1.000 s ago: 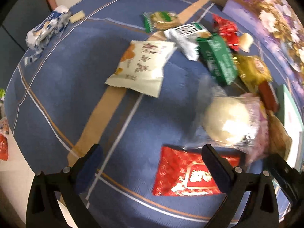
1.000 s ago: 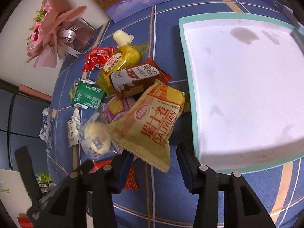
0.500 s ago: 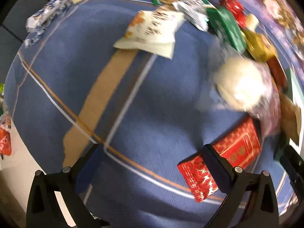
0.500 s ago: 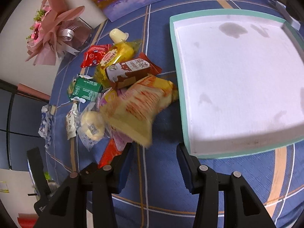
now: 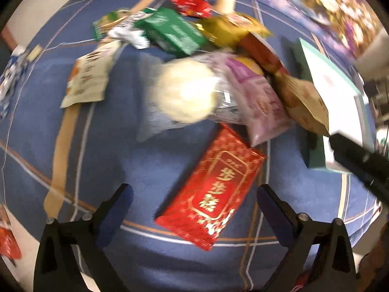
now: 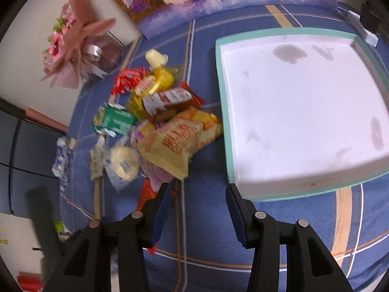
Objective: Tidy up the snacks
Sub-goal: 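Grasp the red packet with the left tool while the right tool grasps the yellow Swiss roll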
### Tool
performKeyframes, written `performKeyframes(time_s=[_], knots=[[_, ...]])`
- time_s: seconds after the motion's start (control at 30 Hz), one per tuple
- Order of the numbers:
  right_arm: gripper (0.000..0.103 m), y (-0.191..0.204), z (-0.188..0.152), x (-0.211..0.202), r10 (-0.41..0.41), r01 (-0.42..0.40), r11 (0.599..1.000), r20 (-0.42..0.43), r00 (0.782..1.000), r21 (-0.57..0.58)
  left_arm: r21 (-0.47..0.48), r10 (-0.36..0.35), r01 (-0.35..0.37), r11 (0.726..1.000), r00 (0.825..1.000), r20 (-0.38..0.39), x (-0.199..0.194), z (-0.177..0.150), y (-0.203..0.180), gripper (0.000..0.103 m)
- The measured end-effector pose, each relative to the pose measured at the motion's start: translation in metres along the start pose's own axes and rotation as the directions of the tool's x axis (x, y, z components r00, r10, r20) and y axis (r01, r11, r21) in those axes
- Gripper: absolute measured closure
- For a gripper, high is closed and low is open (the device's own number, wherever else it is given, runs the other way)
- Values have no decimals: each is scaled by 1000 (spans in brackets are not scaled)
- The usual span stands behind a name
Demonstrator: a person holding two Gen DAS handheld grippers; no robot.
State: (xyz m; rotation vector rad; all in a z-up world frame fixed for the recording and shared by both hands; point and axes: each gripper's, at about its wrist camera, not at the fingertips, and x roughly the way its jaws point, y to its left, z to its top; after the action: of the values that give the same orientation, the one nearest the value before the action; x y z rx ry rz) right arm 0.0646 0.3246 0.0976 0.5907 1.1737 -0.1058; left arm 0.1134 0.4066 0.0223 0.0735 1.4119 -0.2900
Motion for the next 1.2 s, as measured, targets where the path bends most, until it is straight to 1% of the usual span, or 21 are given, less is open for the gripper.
performKeyframes(time_s=[0.1,0.2,0.23,0.27,0.3,0.33,0.37,0.4,0.43,0.5,0.53,0.57,0.6,0.63,0.67,0.83,0.97,1.0,1.03,1.13,1.2], knots=[[53,0,9,-7,31,-32,999,40,999,12,37,-4,5,999,1000,-25,3,6,10,18],[52,0,21,-5,78,-80,996,51,996,39,58,-15,18,998,999,-48,2,7,21,25],[52,0,25,-3,91,-94,994,52,994,51,69,-2,5,998,999,-45,0,3,15,26],[52,0,28,-1,103,-106,992,53,993,67,75,11,-7,997,999,-43,-3,5,21,32],[52,-1,32,2,108,-111,990,48,993,81,72,19,-16,997,999,-36,0,7,25,37],[51,-1,33,5,106,-110,990,45,993,89,63,21,-19,998,999,-29,-2,8,27,39],[49,-1,35,7,104,-107,989,43,994,99,48,16,-15,999,1000,-22,-5,11,38,41],[46,-2,37,11,103,-107,988,41,994,112,37,11,-11,999,1000,-17,-8,20,43,44],[46,-4,38,13,106,-110,986,38,994,127,25,8,-8,1000,1000,-12,-15,16,30,44],[44,-7,43,18,115,-119,981,36,993,155,-5,-1,1,1000,1000,-2,-16,14,49,46],[44,-8,46,20,110,-114,980,34,993,163,-23,0,0,1000,1000,5,-25,7,53,47],[43,-8,48,22,99,-103,981,31,995,166,-42,6,-6,999,1000,12,-38,-6,71,47],[42,-9,50,24,92,-96,982,27,995,166,-68,22,-21,997,1000,20,-45,-13,86,47],[42,-8,52,27,82,-84,982,18,996,167,-87,32,-30,996,999,25,-47,-12,97,48],[42,-8,53,29,70,-70,983,8,998,169,-110,41,-37,993,999,31,-38,-8,103,48],[42,0,58,48,40,-34,986,-35,999,164,-239,82,-65,969,995,59,-51,-10,173,48],[42,9,61,60,2,5,991,-54,999,135,-299,98,-72,952,993,72,-57,-10,216,48],[42,11,63,62,-6,13,991,-56,998,130,-302,96,-69,951,993,74,-58,-24,225,48],[42,13,64,64,-17,24,992,-55,998,123,-303,93,-66,951,993,76,-72,-36,224,47],[42,18,65,69,-53,58,994,-58,997,88,-295,98,-72,953,992,76,-65,-29,233,47],[42,21,64,70,-77,81,995,-65,995,58,-297,95,-67,953,992,78,-57,-24,229,47]])
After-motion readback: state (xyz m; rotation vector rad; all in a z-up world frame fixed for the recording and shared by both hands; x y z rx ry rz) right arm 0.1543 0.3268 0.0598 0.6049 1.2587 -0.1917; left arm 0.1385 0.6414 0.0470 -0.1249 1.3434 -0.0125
